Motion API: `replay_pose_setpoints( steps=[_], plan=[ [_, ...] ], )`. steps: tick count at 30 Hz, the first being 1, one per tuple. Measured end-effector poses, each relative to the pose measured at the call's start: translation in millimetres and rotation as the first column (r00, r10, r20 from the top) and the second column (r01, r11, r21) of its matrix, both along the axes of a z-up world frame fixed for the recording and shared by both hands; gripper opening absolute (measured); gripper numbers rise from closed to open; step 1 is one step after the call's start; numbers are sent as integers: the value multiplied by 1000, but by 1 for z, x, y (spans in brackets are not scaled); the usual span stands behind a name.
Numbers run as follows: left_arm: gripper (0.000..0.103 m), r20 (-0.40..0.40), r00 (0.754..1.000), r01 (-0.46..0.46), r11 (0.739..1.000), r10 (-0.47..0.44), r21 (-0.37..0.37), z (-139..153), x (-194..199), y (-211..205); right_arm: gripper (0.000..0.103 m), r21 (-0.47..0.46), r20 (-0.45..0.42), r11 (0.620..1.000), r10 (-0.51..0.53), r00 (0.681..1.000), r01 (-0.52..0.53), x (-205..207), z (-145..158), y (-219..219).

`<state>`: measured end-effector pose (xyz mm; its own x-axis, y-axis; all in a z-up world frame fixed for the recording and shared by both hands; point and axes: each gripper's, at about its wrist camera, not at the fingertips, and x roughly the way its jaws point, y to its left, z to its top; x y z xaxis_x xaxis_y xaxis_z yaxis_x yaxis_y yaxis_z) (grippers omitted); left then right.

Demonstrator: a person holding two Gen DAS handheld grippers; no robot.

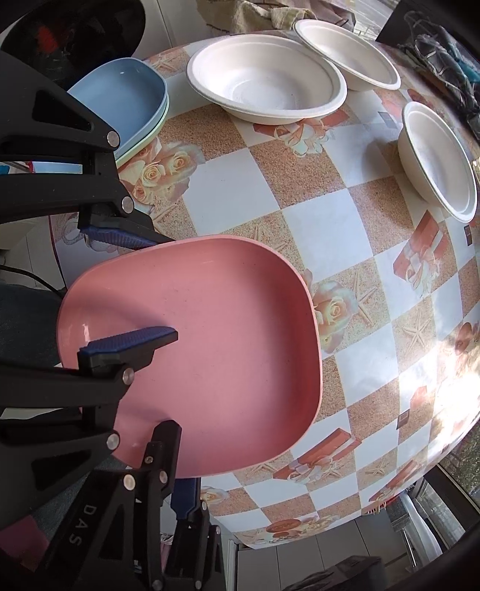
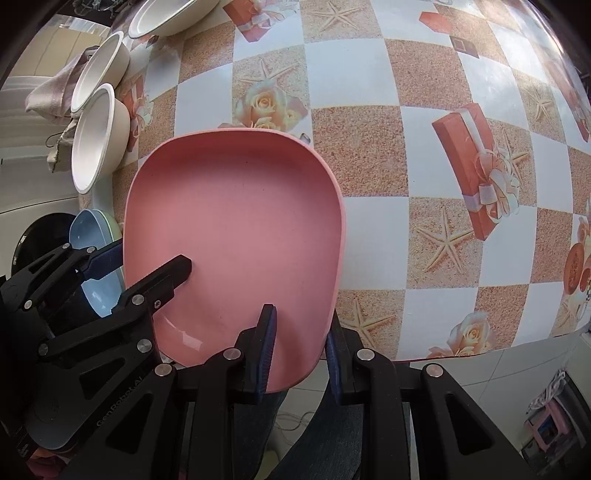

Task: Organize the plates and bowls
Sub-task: 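Carry the pink plate onto the blue plate and open both grippers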

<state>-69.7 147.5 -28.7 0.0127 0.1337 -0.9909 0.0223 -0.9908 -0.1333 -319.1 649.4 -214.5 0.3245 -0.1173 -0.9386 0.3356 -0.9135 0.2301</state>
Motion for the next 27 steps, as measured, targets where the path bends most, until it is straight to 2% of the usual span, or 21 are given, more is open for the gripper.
replay_pose_setpoints(
  steps=[5, 7, 8, 9, 10, 13, 16, 20, 22, 24, 25, 27],
  plan=[
    [44, -27, 999, -18, 1000, 18, -2, 23, 22, -16, 28, -2, -23, 1000, 22, 999, -22, -5, 9, -31],
    [44, -37, 999, -28, 1000, 28, -4, 31, 28, -25, 28, -3, -32, 1000, 30, 999, -30, 12, 5, -65],
    [44, -41, 999, -33, 999, 33, -4, 33, 32, -31, 28, -4, -37, 999, 35, 999, -36, 14, 11, -69],
    [44, -44, 998, -39, 999, 38, -5, 34, 35, -35, 28, -5, -41, 999, 42, 998, -42, 16, 16, -72],
    [44, -48, 998, -44, 999, 44, -6, 33, 39, -39, 28, -6, -47, 999, 45, 998, -46, 33, 8, -69],
    [44, -57, 996, -71, 997, 70, -7, 33, 45, -58, 28, -9, -60, 998, 69, 996, -70, 43, 23, -89],
    [44, -70, 993, -94, 995, 93, -12, 35, 49, -72, 28, -11, -72, 996, 91, 993, -92, 63, 23, -138],
    [44, -82, 989, -127, 992, 125, -21, 20, 43, -81, 28, -16, -82, 992, 123, 989, -124, 69, 48, -151],
    [44, -84, 986, -145, 989, 143, -24, 21, 49, -93, 28, -20, -85, 990, 138, 987, -140, 72, 55, -161],
    [44, -85, 984, -160, 987, 157, -30, 14, 45, -97, 28, -23, -90, 987, 158, 983, -160, 87, 63, -196],
    [44, -87, 982, -169, 985, 165, -33, 14, 49, -102, 28, -24, -93, 987, 159, 983, -162, 96, 48, -232],
    [44, -92, 979, -187, 982, 183, -38, 17, 60, -114, 28, -25, -96, 983, 178, 979, -181, 101, 64, -259]
  ],
)
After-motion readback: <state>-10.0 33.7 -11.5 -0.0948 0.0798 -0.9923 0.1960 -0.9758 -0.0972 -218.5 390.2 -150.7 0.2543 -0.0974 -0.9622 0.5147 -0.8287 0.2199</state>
